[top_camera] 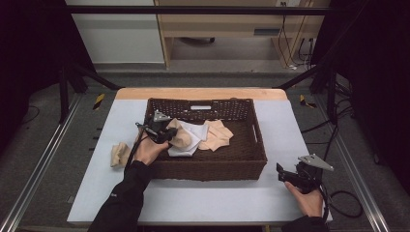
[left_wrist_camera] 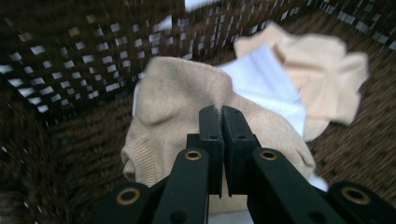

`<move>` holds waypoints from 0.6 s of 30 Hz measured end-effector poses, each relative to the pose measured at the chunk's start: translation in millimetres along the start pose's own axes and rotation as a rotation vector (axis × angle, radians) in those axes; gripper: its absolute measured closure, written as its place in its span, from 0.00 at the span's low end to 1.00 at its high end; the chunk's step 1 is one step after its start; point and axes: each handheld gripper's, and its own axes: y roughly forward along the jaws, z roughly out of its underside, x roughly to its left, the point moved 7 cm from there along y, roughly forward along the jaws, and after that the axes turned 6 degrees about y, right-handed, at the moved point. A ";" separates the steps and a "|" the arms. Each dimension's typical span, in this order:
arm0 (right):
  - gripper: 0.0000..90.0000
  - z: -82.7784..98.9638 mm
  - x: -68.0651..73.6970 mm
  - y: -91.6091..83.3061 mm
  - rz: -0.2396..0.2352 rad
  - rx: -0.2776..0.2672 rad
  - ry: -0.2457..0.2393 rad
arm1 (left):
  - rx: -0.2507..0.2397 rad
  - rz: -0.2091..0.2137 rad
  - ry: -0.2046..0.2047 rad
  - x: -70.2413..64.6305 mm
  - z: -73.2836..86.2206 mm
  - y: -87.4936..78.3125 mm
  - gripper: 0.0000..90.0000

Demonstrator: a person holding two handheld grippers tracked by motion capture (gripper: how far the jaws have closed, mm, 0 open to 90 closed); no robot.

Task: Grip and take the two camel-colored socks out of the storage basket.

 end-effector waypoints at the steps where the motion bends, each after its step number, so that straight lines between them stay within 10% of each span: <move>1: 0.06 -0.1 -0.1 0.0 0.000 -0.001 0.002 | -0.022 -0.004 0.005 0.0 -2.6 -2.7 0.97; 18: 0.06 -0.5 -0.4 -0.5 0.001 -0.005 0.002 | -0.332 0.040 -0.031 -11.0 -48.8 -68.1 0.97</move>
